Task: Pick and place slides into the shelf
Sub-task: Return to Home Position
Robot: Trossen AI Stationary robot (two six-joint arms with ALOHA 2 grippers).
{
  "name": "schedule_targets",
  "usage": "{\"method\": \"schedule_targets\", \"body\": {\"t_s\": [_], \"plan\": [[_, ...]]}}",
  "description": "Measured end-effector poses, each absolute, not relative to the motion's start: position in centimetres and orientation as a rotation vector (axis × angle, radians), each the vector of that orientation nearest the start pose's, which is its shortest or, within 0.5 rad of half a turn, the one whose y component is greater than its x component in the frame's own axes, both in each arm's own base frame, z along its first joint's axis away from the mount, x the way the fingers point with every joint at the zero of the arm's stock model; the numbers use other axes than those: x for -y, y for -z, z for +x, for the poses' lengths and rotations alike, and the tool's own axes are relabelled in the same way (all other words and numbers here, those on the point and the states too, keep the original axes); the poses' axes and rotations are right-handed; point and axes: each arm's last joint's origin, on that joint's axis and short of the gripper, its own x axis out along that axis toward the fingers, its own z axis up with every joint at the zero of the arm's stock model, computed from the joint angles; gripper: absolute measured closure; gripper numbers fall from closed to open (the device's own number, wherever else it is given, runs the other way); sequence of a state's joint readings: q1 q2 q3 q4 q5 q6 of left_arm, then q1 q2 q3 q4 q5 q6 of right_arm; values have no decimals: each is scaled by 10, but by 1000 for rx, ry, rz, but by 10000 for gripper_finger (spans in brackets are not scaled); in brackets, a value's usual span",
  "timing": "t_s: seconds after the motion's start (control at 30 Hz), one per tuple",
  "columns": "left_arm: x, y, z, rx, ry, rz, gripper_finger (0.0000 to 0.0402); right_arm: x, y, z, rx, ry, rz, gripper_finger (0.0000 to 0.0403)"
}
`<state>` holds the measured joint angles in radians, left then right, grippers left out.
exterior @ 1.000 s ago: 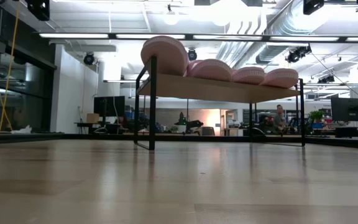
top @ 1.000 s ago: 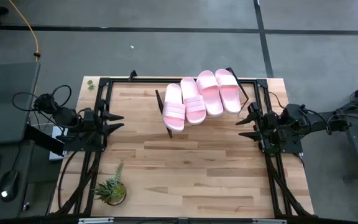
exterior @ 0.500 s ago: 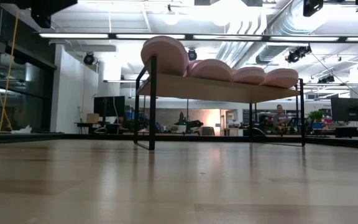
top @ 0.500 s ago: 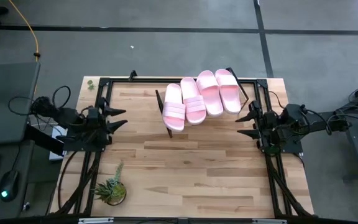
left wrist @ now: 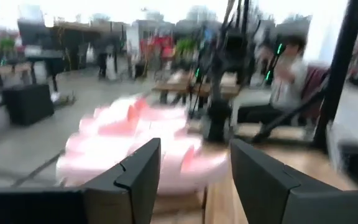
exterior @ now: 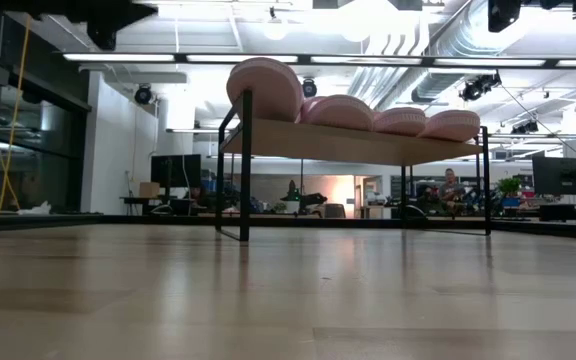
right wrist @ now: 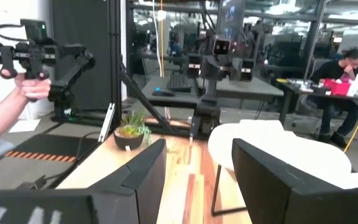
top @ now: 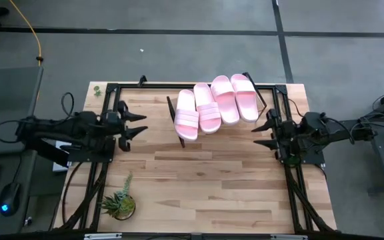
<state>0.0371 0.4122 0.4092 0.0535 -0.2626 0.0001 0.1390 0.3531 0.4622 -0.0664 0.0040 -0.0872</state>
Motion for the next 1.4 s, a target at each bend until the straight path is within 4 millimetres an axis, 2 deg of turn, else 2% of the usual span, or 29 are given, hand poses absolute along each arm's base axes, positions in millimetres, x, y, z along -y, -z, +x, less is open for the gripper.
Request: {"method": "schedule_targets", "body": {"t_s": [0.13, 0.23, 0.63, 1.0, 1.2, 1.4], "plan": [[-19, -262, 112, -66, -400, 0, 227, -14, -284, 105, 32, -124, -85, 227], [-23, -259, 106, -85, -438, -20, 226, -14, -285, 105, 49, -119, -84, 227], [-17, -251, 84, 55, -322, -32, 227, -15, -283, 104, 149, -148, -102, 227], [-14, -246, 69, 108, -289, -34, 227, -11, -268, 83, 238, -124, -96, 227], [-14, -245, 67, 111, -289, -34, 227, -9, -256, 68, 319, -119, -90, 227], [-14, -245, 67, 108, -290, -38, 227, -9, -251, 72, 291, -101, -90, 227]]}}
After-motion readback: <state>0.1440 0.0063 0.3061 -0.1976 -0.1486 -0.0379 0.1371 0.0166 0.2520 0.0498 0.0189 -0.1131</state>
